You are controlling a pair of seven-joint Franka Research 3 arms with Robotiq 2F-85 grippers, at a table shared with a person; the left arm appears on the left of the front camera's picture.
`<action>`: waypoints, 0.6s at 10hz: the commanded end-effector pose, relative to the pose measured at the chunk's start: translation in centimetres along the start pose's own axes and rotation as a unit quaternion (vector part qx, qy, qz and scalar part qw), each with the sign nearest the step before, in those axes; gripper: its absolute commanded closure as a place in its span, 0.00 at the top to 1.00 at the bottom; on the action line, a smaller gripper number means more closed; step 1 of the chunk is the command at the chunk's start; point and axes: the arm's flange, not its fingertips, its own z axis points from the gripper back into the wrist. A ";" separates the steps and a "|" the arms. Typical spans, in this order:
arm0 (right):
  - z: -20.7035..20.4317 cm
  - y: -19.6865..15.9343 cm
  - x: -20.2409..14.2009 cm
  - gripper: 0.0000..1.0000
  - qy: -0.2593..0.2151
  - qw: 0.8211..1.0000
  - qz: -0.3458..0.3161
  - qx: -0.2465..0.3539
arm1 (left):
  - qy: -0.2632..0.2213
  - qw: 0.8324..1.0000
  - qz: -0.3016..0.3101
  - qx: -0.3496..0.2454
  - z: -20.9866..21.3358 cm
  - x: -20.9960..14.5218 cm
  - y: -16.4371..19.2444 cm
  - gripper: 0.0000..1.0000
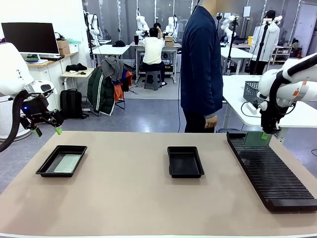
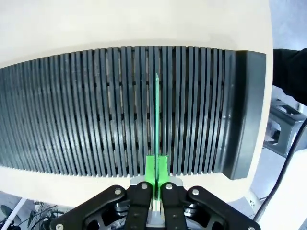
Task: Inspect and transfer BCBs to ESD trays.
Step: Pick up the Blank PCB from the PCB Rack and place it in the right ESD tray.
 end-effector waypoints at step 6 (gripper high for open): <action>18.1 6.9 2.9 0.03 -0.006 0.999 -0.030 0.027 | -0.006 1.000 -0.005 -0.010 -0.1 0.0 0.1 0.87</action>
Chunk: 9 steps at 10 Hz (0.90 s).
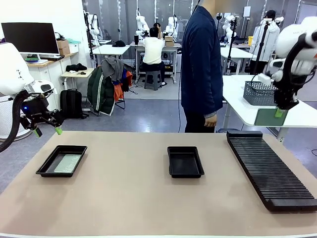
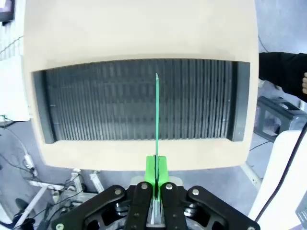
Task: Inspect and transfer BCBs to ESD trays.
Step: Pick up the Blank PCB from the PCB Rack and place it in the right ESD tray.
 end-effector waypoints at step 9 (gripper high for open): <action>14.9 11.6 2.3 0.03 -0.008 0.996 -0.082 -0.020 | -0.006 1.000 -0.005 -0.010 -0.1 0.0 0.1 0.87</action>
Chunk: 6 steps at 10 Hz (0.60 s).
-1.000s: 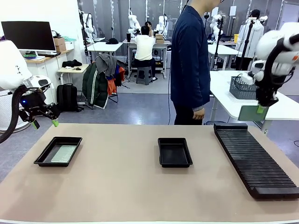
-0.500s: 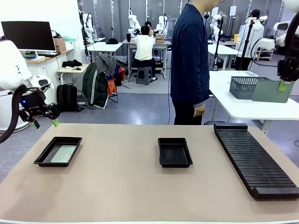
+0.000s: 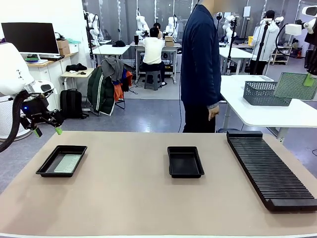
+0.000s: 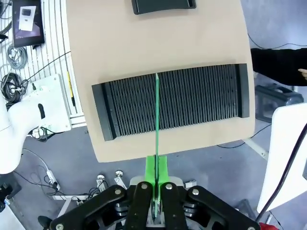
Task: Inspect and transfer BCBs to ESD trays.
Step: Pick up the Blank PCB from the PCB Rack and place it in the right ESD tray.
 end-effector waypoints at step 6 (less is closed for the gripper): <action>0.5 0.1 -0.2 0.03 -0.001 1.000 -0.003 -0.003 | -0.006 1.000 -0.005 -0.010 -0.1 0.0 0.1 0.87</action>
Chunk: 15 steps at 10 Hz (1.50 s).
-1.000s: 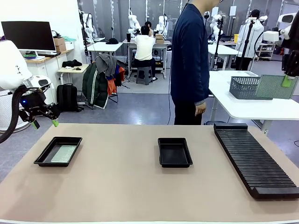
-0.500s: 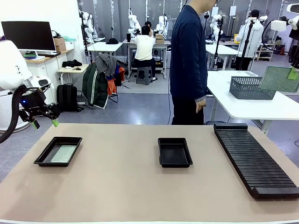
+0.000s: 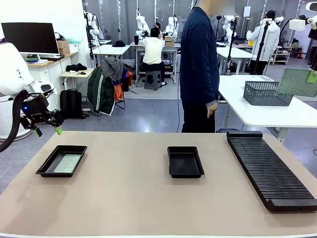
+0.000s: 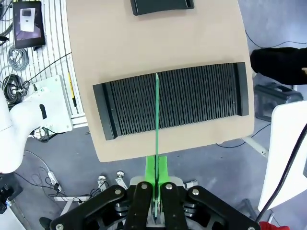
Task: Inspect and transfer BCBs to ESD trays.
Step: Pick up the Blank PCB from the PCB Rack and place it in the right ESD tray.
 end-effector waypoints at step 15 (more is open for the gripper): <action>-26.3 3.8 15.8 0.03 -0.218 0.766 -0.565 0.214 | -0.006 1.000 -0.005 -0.010 -0.1 0.0 0.1 0.87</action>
